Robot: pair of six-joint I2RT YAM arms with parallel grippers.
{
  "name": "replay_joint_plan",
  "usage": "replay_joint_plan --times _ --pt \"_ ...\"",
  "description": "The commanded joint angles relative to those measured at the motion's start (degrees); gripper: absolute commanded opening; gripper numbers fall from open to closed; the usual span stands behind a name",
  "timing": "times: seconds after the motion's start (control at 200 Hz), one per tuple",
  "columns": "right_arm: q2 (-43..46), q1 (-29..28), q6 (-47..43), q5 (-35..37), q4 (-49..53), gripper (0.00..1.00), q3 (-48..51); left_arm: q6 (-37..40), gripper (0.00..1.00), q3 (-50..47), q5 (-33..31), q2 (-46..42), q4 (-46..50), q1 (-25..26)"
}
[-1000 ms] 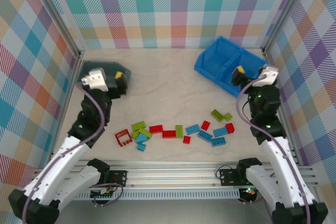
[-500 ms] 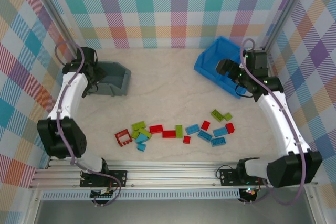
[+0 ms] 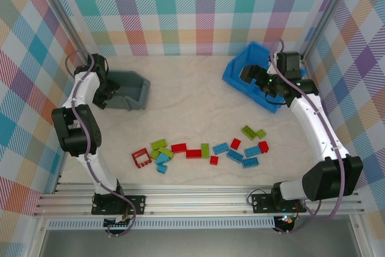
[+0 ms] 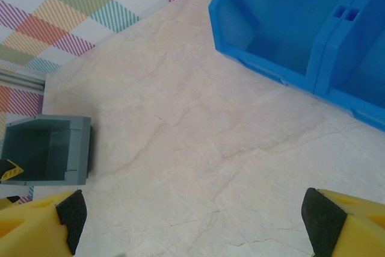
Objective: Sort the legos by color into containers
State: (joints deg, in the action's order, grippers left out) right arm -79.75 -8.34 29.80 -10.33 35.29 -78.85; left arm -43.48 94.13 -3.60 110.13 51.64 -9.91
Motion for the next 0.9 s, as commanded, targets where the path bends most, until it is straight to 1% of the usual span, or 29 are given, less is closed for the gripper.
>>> replay_joint_plan --times 0.0,0.065,0.145,0.205,0.24,0.41,0.445,0.525,0.59,0.705,0.895 --pt "-3.0 -0.2 0.0 1.4 1.0 0.93 -3.9 0.3 0.64 1.5 1.1 0.9 -0.8 -0.5" --pt "-6.3 0.6 0.7 3.7 2.9 0.93 -7.0 0.7 0.57 1.1 1.7 0.8 -1.9 -0.4" --pt "-11.6 2.0 2.1 5.6 6.5 0.91 -12.5 1.9 0.41 0.3 3.1 0.4 -3.7 -0.5" --pt "-16.0 2.8 2.9 7.4 8.8 0.89 -16.8 3.0 0.26 0.2 4.3 0.2 -4.4 -0.5" --pt "-18.3 3.4 3.6 8.6 10.1 0.87 -19.2 3.7 0.20 0.3 4.8 0.3 -4.6 -0.4" --pt "-30.0 7.9 5.7 10.9 14.9 0.82 -28.9 9.9 0.02 1.5 9.0 0.9 -4.0 -0.1" --pt "-32.3 8.6 5.3 10.4 15.2 0.82 -30.8 11.3 0.00 1.6 9.9 1.0 -3.7 0.0" --pt "-37.7 9.6 3.3 9.1 15.7 0.81 -35.6 14.3 0.00 1.6 11.3 1.1 -3.7 0.6" --pt "-42.1 9.6 1.5 9.8 17.6 0.81 -40.7 17.5 0.00 2.2 13.7 1.6 -4.0 1.6" --pt "-48.9 9.7 -0.1 10.5 20.6 0.80 -48.3 21.8 0.00 4.8 15.1 3.3 -2.8 4.2" --pt "-58.1 9.9 -0.9 11.5 24.7 0.74 -59.3 25.5 0.00 10.3 16.8 7.1 -0.9 7.7"
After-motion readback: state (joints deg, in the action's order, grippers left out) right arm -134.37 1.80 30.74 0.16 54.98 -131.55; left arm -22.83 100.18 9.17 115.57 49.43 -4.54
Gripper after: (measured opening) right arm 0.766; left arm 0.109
